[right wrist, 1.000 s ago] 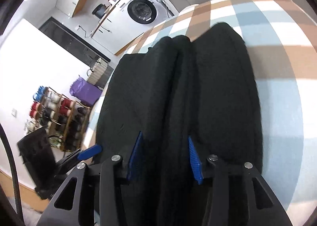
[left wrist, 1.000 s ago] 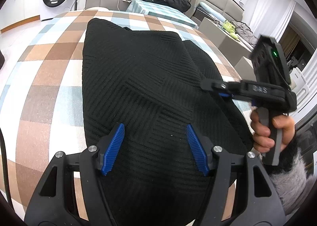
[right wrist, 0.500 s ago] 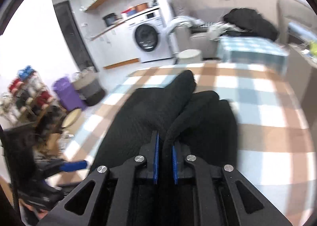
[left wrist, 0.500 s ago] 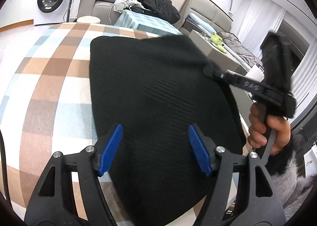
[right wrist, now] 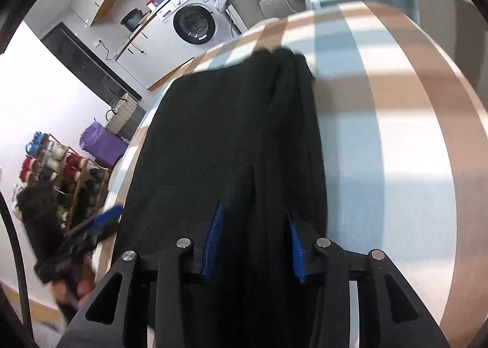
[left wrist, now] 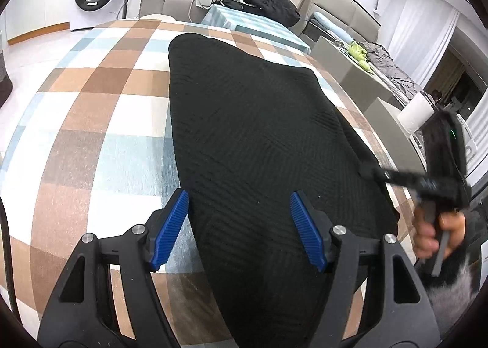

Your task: Fold small clothes

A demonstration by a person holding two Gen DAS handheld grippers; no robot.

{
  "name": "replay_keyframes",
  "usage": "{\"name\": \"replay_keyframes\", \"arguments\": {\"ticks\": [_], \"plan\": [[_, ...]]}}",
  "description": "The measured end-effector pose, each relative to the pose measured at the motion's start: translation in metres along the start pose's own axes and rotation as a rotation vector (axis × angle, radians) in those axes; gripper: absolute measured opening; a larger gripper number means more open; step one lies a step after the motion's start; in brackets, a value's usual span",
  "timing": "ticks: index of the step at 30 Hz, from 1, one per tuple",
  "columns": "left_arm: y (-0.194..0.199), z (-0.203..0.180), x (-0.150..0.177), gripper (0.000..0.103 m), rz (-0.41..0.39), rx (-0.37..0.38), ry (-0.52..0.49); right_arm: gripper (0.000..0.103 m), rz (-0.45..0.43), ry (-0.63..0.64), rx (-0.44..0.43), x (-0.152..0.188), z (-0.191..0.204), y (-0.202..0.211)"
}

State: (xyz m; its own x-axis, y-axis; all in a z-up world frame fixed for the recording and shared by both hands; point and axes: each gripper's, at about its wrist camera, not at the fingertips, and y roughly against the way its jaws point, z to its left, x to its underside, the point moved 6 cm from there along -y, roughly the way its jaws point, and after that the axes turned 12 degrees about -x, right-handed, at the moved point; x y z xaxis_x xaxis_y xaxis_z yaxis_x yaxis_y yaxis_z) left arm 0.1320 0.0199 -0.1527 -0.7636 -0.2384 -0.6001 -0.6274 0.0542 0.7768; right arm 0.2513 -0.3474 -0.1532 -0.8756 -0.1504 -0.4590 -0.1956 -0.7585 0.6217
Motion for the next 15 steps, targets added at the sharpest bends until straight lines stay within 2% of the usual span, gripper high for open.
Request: {"name": "replay_keyframes", "arguments": {"ticks": [1, 3, 5, 7, 8, 13, 15], "plan": [[-0.001, 0.0, 0.0, 0.067, 0.003, 0.0, 0.0, 0.04, -0.003, -0.002, -0.013, 0.005, 0.002, 0.001], [-0.003, -0.002, -0.001, 0.067, 0.005, 0.001, -0.005, 0.032, -0.04, 0.0, -0.04, 0.016, 0.005, 0.009], [-0.004, -0.005, -0.003, 0.067, 0.005, -0.005, -0.012, 0.005, -0.089, -0.026, -0.077, 0.017, 0.007, 0.014], [-0.002, -0.006, -0.004, 0.067, 0.001, -0.005, -0.018, 0.004, -0.121, -0.027, -0.077, 0.018, 0.015, 0.026], [-0.001, -0.007, -0.004, 0.067, -0.002, -0.005, -0.019, 0.004, -0.131, -0.03, -0.05, 0.02, 0.017, 0.033], [-0.003, -0.006, -0.002, 0.067, 0.006, -0.021, -0.019, 0.007, -0.031, -0.139, 0.025, 0.032, -0.013, 0.019], [-0.003, -0.004, 0.001, 0.067, 0.016, -0.026, -0.017, 0.011, -0.052, -0.156, 0.006, 0.032, -0.015, 0.022]]}}
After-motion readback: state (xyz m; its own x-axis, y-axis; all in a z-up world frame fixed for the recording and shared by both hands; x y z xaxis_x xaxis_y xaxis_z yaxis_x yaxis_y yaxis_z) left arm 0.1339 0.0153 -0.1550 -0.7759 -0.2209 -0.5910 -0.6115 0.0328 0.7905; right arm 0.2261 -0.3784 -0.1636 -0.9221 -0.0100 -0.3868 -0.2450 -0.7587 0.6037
